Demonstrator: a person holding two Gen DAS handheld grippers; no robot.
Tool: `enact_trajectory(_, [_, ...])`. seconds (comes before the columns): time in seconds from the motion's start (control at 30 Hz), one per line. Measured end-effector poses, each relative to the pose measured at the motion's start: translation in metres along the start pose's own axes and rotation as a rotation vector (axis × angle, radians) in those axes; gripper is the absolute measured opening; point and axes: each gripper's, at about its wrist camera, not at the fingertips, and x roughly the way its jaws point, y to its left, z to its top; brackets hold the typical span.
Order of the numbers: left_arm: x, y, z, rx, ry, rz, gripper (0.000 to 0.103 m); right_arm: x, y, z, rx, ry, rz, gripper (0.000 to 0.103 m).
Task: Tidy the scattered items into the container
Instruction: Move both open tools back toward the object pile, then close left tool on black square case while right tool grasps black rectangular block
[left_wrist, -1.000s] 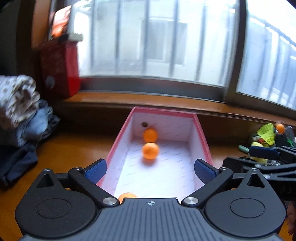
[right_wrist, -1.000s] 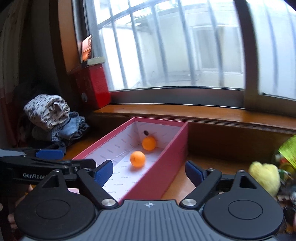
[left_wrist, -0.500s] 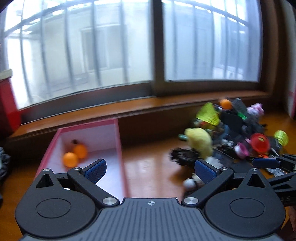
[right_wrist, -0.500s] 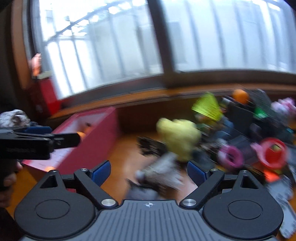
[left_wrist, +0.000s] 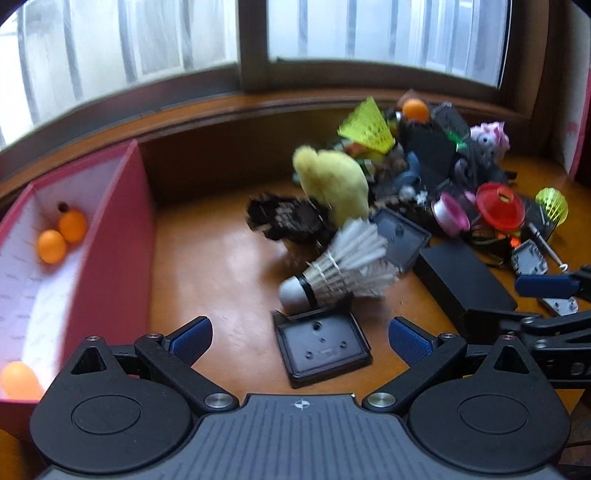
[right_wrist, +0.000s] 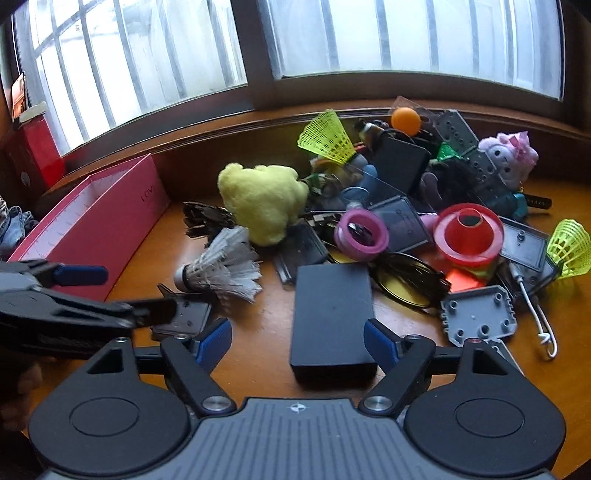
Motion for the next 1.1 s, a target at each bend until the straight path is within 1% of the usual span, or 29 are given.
enact_trajectory(0.13, [0.017,-0.007,-0.003,-0.013,0.036,0.0,0.102,-0.002,-0.009,-0.001,-0.003,0.009,-0.022,0.08])
enact_trajectory(0.27, [0.029,-0.013,-0.004,-0.016,0.067,0.019,0.097,-0.004,-0.02,-0.003,0.011,0.015,-0.038,0.08])
enact_trajectory(0.3, [0.03,-0.014,-0.004,-0.014,0.06,0.024,0.096,-0.004,-0.023,-0.003,0.014,0.015,-0.041,0.08])
enact_trajectory(0.4, [0.03,-0.014,-0.003,-0.016,0.045,0.028,0.085,-0.003,-0.027,-0.003,0.016,0.016,-0.04,0.08])
enact_trajectory(0.47, [0.029,-0.014,-0.002,-0.014,0.038,0.026,0.074,-0.001,-0.028,-0.002,0.011,0.017,-0.033,0.08])
enact_trajectory(0.5, [0.028,-0.015,-0.001,-0.012,0.035,0.024,0.071,-0.001,-0.028,-0.002,0.007,0.018,-0.029,0.08])
enact_trajectory(0.53, [0.028,-0.015,0.0,-0.01,0.033,0.023,0.065,0.0,-0.027,-0.002,0.003,0.018,-0.025,0.08])
enact_trajectory(0.57, [0.028,-0.015,0.0,-0.009,0.034,0.02,0.063,0.001,-0.026,-0.001,-0.003,0.018,-0.021,0.08])
enact_trajectory(0.63, [0.026,-0.015,0.001,-0.007,0.036,0.014,0.062,0.004,-0.023,0.0,-0.015,0.018,-0.013,0.08])
enact_trajectory(0.77, [0.021,-0.011,0.0,-0.013,0.037,0.008,0.062,0.009,-0.017,0.002,-0.04,0.02,-0.001,0.08])
enact_trajectory(1.1, [0.008,-0.004,0.001,-0.018,0.009,0.024,0.062,0.023,-0.006,0.005,-0.076,0.036,0.009,0.081])
